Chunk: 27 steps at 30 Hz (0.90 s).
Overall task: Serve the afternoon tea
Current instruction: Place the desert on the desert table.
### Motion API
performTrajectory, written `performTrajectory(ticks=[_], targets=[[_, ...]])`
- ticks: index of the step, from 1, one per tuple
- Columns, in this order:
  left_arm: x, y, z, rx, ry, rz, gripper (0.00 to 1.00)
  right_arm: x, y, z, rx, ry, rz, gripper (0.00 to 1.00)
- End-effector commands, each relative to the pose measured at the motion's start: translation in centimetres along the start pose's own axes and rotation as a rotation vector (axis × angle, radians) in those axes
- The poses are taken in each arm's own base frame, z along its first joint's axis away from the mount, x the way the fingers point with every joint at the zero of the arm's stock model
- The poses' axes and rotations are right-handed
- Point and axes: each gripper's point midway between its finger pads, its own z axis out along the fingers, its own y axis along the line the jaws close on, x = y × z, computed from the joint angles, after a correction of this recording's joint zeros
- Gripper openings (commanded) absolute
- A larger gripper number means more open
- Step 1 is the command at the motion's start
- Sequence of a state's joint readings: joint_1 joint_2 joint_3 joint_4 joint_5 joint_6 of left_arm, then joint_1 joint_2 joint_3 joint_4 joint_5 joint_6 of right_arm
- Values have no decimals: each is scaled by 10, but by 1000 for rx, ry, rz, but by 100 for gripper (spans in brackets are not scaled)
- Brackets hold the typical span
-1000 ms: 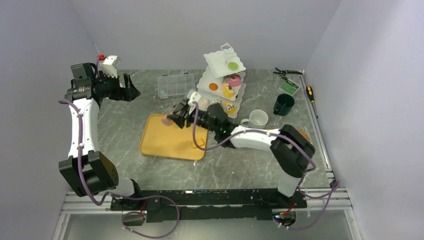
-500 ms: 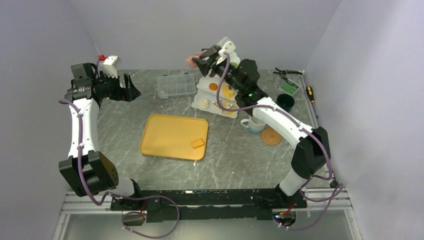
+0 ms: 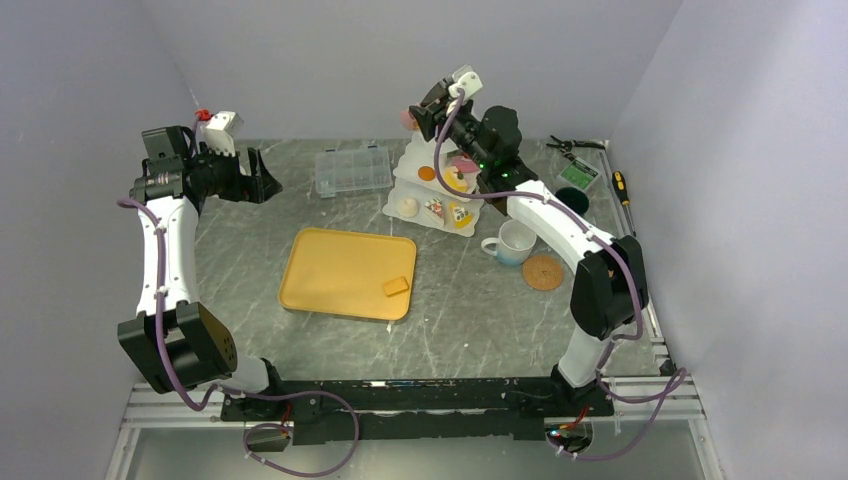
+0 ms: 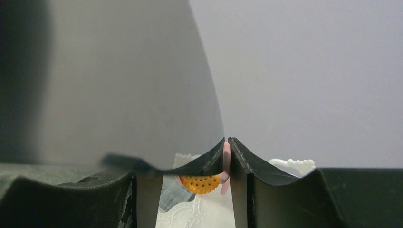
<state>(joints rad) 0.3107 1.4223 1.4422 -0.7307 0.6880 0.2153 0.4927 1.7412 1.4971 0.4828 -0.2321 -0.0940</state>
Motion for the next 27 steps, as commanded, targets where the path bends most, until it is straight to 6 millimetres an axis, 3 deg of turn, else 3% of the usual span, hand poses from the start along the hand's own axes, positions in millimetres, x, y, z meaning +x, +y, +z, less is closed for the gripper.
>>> performTrajectory(ticks=[1, 15, 21, 27], targets=[[-13, -6, -2, 30, -31, 24, 94, -35, -17, 2, 61, -100, -28, 47], [-12, -7, -4, 29, -33, 38, 93, -22, -25, 0, 108, -89, -29, 63], [-13, -8, -4, 31, -35, 37, 93, -25, -22, 0, 93, -92, -31, 67], [-14, -8, -5, 32, -36, 39, 94, -43, 3, -12, 18, -124, -29, 66]])
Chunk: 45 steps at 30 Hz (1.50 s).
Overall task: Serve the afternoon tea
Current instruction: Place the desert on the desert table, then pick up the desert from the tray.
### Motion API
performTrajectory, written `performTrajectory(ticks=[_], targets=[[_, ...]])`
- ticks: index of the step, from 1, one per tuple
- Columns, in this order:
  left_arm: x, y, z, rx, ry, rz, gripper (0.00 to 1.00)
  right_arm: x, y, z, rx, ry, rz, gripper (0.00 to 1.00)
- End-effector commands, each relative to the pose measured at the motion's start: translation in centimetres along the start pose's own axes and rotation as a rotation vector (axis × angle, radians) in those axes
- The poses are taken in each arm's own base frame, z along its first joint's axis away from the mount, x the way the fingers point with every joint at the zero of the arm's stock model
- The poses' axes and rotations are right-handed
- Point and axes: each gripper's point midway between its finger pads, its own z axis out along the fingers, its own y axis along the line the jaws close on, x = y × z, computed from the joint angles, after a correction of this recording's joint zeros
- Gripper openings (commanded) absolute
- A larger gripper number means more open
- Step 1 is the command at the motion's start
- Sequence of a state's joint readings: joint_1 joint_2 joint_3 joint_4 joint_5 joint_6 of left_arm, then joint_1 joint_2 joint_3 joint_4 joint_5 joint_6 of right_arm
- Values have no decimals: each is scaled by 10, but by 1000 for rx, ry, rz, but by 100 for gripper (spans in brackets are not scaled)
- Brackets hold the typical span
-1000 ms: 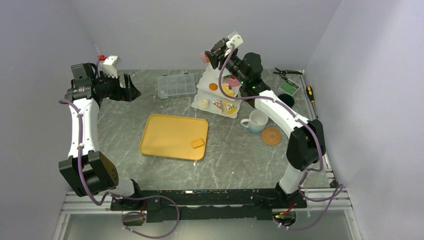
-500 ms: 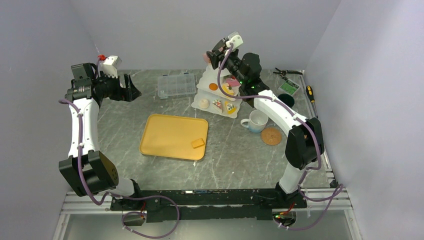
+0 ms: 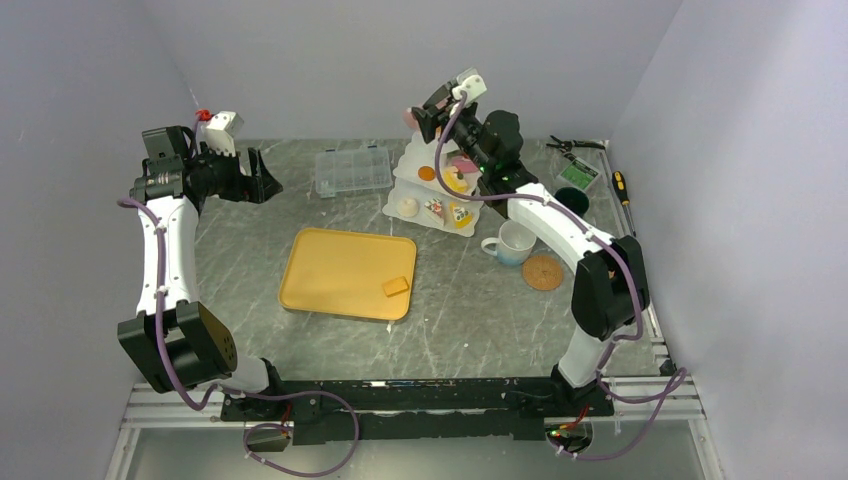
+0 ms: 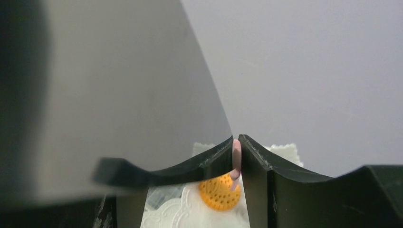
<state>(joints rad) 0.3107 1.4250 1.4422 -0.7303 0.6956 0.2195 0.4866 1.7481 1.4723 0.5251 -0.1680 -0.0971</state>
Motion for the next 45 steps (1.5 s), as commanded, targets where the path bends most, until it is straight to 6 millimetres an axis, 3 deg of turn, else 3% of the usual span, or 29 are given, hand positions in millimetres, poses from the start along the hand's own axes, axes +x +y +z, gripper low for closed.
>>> performTrajectory(ticks=[1, 8, 13, 16, 21, 26, 31, 45], targets=[[-14, -7, -6, 22, -36, 36, 94, -53, 24, -15, -73, -123, -12, 66], [-17, -9, -6, 32, -37, 31, 94, -55, 97, -56, -202, -119, -4, 66], [-16, -10, -8, 31, -33, 39, 94, -42, 141, -88, -281, -74, 22, 66], [-13, -11, -9, 31, -27, 45, 93, -25, 162, -111, -324, -34, 66, 65], [-2, -13, -6, 51, 4, 24, 94, 25, 191, -147, -387, 81, 112, 63], [13, -14, -1, 77, 50, 3, 94, 64, 215, -177, -445, 176, 157, 64], [21, -15, 3, 96, 73, -14, 93, 96, 227, -193, -473, 239, 179, 64], [15, -15, 4, 97, 68, -14, 93, 139, 241, -187, -506, 290, 160, 67]])
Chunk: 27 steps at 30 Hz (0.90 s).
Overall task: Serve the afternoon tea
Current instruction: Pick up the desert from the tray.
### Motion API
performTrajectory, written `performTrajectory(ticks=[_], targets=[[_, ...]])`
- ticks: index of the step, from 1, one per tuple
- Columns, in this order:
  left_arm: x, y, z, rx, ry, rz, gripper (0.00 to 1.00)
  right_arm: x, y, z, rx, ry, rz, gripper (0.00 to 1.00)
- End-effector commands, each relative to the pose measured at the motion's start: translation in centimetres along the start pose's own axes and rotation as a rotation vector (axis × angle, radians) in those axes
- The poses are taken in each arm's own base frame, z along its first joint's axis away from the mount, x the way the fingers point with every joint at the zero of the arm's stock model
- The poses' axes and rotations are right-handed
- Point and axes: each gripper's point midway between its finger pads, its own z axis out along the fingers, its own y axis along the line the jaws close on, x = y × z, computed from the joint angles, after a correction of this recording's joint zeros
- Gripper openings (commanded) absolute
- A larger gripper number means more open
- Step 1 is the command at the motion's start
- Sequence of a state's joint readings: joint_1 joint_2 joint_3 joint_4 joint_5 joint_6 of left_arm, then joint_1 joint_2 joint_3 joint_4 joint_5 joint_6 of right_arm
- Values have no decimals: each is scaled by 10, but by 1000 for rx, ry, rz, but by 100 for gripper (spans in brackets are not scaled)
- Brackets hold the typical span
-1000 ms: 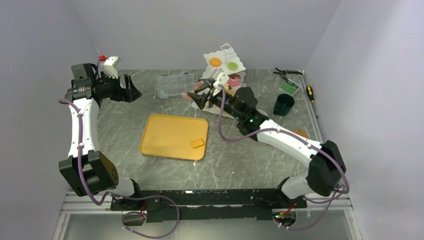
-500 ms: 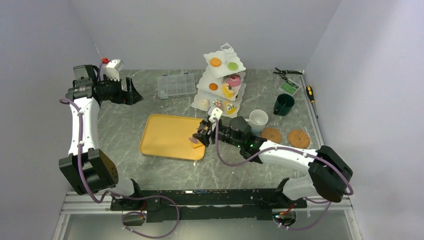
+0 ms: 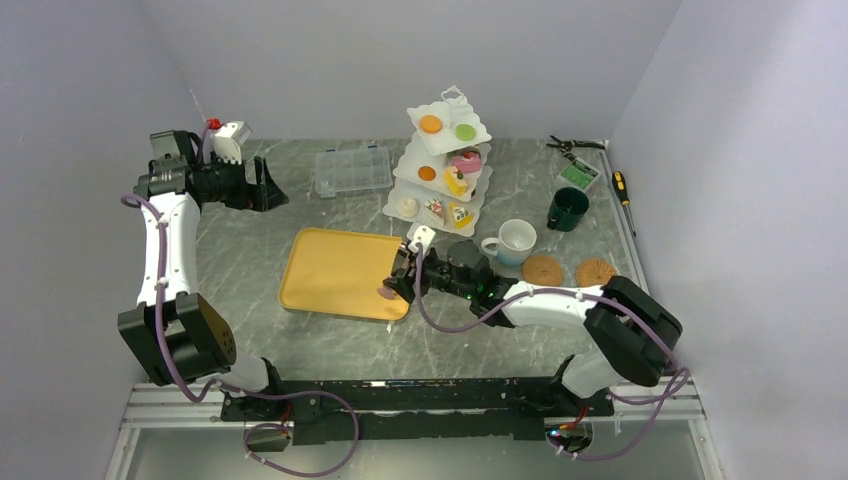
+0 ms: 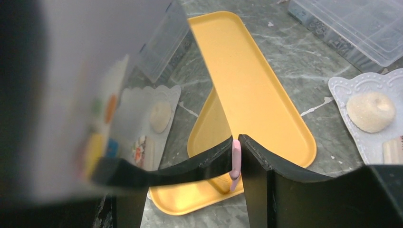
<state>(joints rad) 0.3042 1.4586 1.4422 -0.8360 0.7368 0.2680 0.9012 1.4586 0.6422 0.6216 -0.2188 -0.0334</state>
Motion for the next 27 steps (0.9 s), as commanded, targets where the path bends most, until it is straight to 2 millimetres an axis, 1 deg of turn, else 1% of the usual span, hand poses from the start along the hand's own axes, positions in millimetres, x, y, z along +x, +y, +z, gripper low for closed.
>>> performTrajectory(ticks=[1, 8, 22, 27], targets=[[-10, -5, -2, 24, -23, 27, 93, -25, 1, 10, -15, -100, -27, 67], [-12, -7, -3, 28, -30, 25, 94, -11, -4, 16, -8, -66, -58, 68], [-20, -8, -6, 23, -42, 18, 93, -1, -14, 23, -7, -58, -62, 70], [-23, -13, -8, 39, -48, 3, 94, 5, -19, 25, -4, -47, -57, 70]])
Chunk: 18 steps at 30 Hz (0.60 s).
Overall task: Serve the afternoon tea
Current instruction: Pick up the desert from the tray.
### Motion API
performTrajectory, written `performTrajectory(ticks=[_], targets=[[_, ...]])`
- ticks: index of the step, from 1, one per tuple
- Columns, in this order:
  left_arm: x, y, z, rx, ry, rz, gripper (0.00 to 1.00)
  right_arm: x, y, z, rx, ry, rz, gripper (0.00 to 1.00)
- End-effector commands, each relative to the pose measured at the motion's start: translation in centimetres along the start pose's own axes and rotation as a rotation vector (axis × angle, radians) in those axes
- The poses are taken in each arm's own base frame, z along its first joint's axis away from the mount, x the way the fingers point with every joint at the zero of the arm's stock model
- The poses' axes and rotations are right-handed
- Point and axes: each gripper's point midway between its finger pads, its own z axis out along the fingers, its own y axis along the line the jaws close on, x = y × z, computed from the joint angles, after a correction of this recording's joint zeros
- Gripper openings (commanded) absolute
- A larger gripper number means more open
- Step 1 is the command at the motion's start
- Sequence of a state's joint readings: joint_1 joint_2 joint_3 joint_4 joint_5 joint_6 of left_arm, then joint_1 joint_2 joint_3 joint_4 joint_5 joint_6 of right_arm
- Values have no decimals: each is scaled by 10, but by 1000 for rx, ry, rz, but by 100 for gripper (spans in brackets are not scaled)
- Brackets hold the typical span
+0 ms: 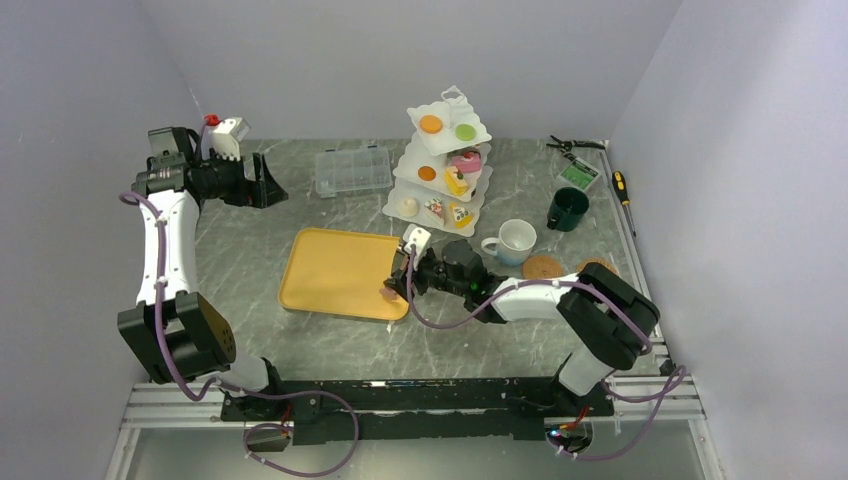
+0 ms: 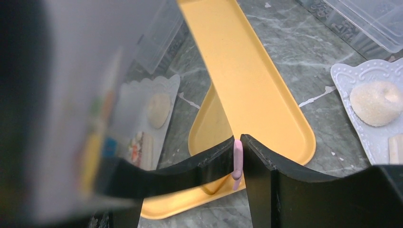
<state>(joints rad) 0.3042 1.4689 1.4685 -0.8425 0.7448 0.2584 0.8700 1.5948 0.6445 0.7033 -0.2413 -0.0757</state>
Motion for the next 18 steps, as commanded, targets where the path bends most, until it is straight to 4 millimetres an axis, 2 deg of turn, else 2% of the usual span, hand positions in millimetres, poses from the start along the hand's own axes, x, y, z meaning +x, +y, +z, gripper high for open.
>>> performTrajectory(ticks=[1, 8, 18], targets=[[-17, -12, -6, 35, -41, 0, 94, -30, -7, 9, -4, -99, -32, 70], [-18, -11, -7, 33, -39, 6, 94, -34, -18, 15, 9, -112, -30, 69], [-18, -12, -5, 43, -41, -8, 93, -27, -30, 3, 37, -128, 6, 68]])
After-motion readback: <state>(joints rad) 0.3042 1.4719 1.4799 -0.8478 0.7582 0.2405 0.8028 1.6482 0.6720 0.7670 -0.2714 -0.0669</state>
